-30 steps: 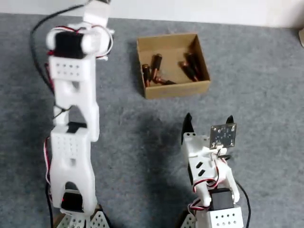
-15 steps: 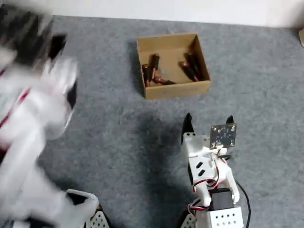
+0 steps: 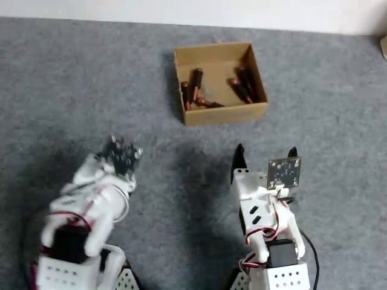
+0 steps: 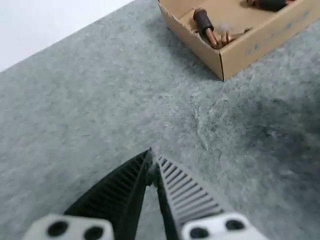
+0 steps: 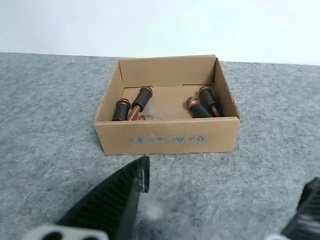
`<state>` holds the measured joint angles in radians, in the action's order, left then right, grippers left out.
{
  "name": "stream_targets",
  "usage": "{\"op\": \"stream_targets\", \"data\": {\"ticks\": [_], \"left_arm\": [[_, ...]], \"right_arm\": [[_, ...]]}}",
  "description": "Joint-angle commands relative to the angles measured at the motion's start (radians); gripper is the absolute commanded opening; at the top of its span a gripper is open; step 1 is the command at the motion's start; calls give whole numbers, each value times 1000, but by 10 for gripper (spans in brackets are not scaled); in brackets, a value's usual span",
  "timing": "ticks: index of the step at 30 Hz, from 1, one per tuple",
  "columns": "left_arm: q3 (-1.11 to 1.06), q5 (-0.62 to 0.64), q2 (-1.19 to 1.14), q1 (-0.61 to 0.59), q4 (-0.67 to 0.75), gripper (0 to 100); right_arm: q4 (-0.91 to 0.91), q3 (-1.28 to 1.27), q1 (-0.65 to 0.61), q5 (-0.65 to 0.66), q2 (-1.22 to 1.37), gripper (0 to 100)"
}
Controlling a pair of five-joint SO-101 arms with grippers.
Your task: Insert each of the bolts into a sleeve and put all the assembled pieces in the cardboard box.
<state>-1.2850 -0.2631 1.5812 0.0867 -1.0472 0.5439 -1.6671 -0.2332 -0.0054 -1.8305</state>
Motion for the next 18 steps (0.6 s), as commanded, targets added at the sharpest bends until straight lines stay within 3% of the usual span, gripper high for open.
{"op": "stream_targets", "data": {"ticks": [1, 9, 18], "left_arm": [[-282, -3, 278, 12, 109, 8], [-415, -6, 171, 12, 104, 7], [-412, -6, 182, 7, -269, 6]], "right_arm": [[-25, -65, 8, 14, -5, 421], [87, -114, 12, 12, -4, 421], [596, -165, 12, 12, -5, 421]]}}
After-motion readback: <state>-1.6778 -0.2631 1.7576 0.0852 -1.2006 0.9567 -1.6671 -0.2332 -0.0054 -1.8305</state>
